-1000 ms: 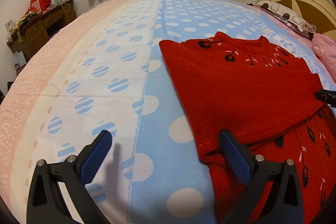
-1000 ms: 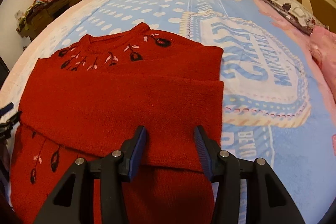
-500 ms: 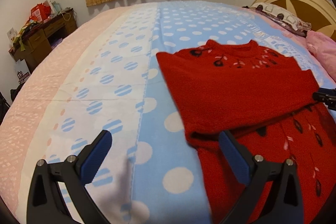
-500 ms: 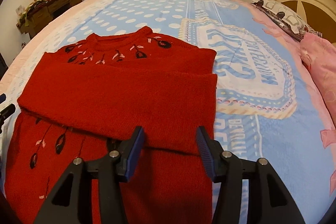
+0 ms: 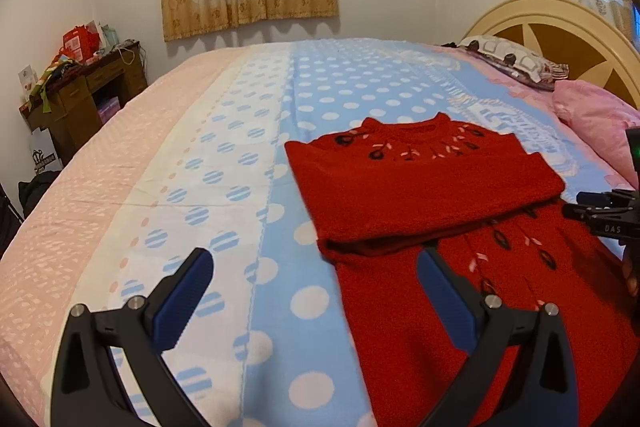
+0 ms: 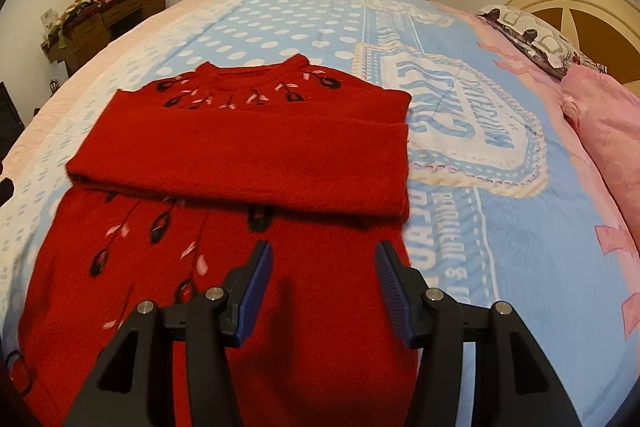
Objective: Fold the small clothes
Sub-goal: 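Open the right gripper and hold both tools above the sweater, then move both open grippers back toward the sweater hem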
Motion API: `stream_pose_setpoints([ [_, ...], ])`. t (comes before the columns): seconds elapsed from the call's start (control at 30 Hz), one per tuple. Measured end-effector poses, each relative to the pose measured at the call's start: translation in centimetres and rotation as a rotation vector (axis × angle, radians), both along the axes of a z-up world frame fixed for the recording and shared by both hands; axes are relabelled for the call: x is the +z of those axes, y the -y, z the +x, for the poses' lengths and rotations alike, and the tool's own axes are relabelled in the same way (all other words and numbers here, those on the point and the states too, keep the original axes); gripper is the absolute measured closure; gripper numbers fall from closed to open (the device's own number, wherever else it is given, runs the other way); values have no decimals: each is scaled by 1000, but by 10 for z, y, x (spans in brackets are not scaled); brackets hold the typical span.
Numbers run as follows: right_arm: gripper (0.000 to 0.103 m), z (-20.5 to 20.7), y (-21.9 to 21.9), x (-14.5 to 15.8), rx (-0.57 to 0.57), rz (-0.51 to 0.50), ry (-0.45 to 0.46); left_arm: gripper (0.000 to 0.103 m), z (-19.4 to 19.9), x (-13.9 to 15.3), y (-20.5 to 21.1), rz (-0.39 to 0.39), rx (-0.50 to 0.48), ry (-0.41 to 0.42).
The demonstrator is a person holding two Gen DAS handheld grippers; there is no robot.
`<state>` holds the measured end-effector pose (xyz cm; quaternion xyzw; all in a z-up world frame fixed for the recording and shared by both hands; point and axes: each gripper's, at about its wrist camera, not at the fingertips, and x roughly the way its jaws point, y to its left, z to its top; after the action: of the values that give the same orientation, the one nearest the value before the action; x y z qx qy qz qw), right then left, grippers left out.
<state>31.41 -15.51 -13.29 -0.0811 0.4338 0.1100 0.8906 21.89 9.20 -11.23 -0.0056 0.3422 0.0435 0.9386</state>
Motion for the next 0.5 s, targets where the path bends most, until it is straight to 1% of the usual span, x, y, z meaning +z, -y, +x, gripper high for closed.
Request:
stream_pose_setpoints([
  [0.2, 48, -28, -6, 5, 31, 3, 13, 0, -25, 12, 3, -9, -10, 38],
  [0.5, 47, -64, -13, 8, 60, 2, 21, 0, -64, 17, 10, -16, -38, 64],
])
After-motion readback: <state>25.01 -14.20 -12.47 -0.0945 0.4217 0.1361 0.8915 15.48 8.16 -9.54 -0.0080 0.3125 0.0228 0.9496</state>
